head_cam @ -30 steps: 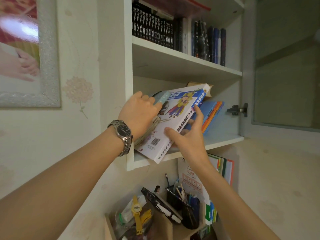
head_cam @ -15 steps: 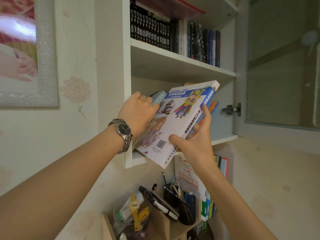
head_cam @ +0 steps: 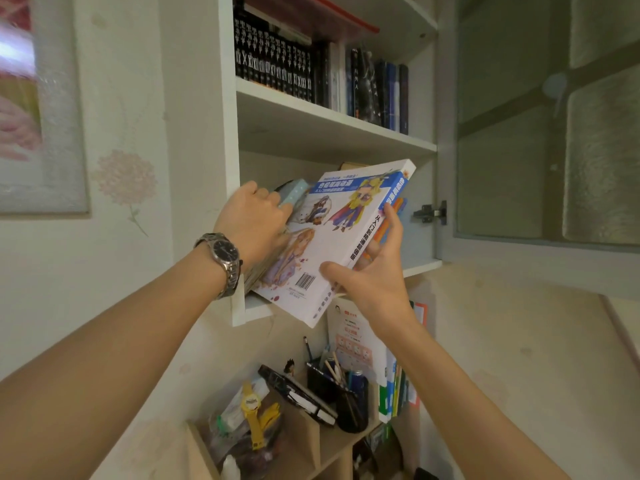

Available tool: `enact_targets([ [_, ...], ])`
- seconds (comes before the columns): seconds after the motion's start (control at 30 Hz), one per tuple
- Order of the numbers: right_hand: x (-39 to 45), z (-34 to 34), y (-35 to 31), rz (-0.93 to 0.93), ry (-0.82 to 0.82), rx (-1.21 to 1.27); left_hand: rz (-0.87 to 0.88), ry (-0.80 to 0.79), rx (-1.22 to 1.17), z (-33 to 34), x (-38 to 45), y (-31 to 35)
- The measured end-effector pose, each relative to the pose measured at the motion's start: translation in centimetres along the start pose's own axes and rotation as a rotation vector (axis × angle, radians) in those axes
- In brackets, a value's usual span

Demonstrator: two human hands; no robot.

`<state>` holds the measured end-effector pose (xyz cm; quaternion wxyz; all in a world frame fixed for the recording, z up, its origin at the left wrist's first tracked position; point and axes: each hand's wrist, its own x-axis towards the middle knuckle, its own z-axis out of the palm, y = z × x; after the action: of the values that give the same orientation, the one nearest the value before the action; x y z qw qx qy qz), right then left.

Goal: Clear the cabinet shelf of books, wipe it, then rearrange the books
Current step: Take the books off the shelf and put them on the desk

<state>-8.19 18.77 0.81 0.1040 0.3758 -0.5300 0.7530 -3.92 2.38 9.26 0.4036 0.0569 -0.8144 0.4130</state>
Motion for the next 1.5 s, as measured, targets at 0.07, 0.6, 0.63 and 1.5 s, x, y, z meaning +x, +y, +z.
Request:
enact_targets([
  [0.07, -0.4, -0.2, -0.3, 0.003, 0.001, 0.006, -0.061, 0.015, -0.118, -0.4, -0.1, 0.4],
  [0.6, -3.0, 0.4, -0.5, -0.109, -0.052, 0.132, -0.153, 0.078, -1.044, -7.4, -1.2, 4.8],
  [0.63, -3.2, 0.4, -0.4, -0.113, -0.069, 0.128, -0.146, 0.11, -1.025, -7.5, -1.4, 4.8],
  [1.5, -4.3, -3.9, -1.1, -0.107, -0.003, -0.031, -0.443, 0.615, -1.799, -10.0, -5.4, 3.3],
])
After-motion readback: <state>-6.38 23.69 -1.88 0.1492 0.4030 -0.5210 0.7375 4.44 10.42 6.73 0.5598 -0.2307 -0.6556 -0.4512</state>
